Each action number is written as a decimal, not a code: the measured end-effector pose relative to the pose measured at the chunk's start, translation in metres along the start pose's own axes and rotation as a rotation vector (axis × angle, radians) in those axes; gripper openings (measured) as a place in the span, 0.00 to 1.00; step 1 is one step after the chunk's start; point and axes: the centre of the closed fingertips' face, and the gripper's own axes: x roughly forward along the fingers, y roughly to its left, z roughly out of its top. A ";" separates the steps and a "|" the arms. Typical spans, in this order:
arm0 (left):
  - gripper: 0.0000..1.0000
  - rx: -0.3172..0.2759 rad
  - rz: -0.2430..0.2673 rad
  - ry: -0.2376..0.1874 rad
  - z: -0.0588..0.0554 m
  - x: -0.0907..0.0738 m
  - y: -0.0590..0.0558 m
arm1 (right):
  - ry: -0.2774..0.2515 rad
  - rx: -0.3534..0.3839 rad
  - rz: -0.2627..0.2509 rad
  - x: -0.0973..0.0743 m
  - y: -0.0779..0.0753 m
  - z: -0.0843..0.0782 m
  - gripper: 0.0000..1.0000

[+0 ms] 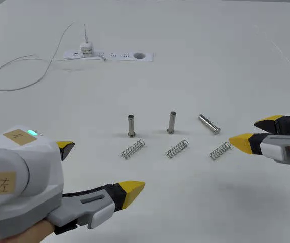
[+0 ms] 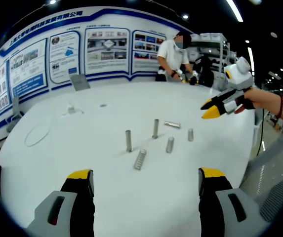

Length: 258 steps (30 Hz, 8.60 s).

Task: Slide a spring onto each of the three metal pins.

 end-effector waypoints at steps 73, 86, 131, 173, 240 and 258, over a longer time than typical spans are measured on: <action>0.88 -0.027 -0.040 -0.022 -0.001 0.014 -0.008 | 0.120 0.002 0.039 0.136 -0.025 0.004 0.09; 0.86 -0.029 -0.026 -0.029 0.001 0.013 -0.004 | 0.055 0.076 0.005 0.122 -0.030 0.020 0.09; 0.84 0.010 -0.036 -0.046 0.007 0.013 -0.008 | 0.064 0.005 -0.072 0.063 -0.015 0.009 0.09; 0.78 0.065 -0.039 -0.008 0.013 0.017 -0.002 | -0.042 0.035 -0.022 0.026 0.000 0.018 0.39; 0.16 0.108 -0.194 0.436 -0.031 0.098 0.008 | -0.077 0.067 0.119 0.010 0.035 -0.009 0.41; 0.10 0.156 -0.178 0.421 -0.033 0.095 0.008 | -0.076 0.082 0.124 0.007 0.043 -0.006 0.41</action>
